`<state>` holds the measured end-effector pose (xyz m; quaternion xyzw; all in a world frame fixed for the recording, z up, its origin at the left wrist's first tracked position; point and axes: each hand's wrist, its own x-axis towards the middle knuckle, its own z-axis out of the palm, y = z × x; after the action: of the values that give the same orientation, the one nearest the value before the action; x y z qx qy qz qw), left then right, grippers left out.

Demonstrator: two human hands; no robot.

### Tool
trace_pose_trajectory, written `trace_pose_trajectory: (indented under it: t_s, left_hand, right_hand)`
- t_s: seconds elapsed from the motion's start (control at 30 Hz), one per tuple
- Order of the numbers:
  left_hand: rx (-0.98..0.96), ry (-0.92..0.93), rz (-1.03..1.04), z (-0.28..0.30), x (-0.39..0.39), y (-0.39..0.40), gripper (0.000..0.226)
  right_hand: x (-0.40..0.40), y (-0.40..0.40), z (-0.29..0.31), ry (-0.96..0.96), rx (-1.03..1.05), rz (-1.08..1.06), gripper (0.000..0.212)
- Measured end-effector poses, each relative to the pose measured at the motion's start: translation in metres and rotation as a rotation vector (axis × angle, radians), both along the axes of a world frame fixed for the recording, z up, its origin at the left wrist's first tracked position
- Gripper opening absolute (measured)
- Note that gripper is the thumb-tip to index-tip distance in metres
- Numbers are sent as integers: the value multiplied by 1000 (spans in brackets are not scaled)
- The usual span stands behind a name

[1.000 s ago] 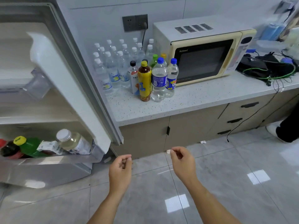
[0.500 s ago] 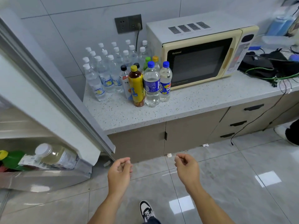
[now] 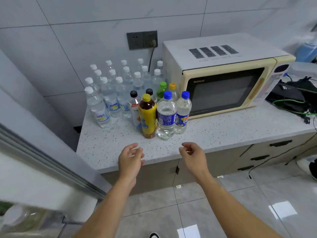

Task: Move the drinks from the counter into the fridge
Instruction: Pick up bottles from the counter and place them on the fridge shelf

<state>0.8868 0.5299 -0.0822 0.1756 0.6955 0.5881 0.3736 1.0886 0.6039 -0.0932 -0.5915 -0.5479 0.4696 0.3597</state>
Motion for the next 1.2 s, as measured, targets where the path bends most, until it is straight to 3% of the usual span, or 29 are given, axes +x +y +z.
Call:
trace_pose_trajectory:
  t_s: [0.17, 0.37, 0.53, 0.67, 0.87, 1.2]
  left_hand:
    - [4, 8, 47, 16, -10, 42, 20]
    - [29, 325, -15, 48, -21, 91, 35]
    - [-29, 599, -160, 67, -30, 130, 53]
    - [-74, 660, -240, 61, -29, 148, 44]
    - [-12, 560, -207, 60, -26, 156, 12]
    - [40, 598, -114, 57, -38, 109, 11]
  right_hand:
    - [-19, 39, 22, -64, 126, 27, 26]
    - [-39, 90, 61, -107, 470, 164, 51]
    - [-57, 125, 87, -90, 448, 267, 57]
    - [-69, 135, 91, -105, 388, 355, 58]
    - [-76, 143, 99, -107, 345, 376, 26]
    - [-65, 122, 89, -36, 423, 398, 11]
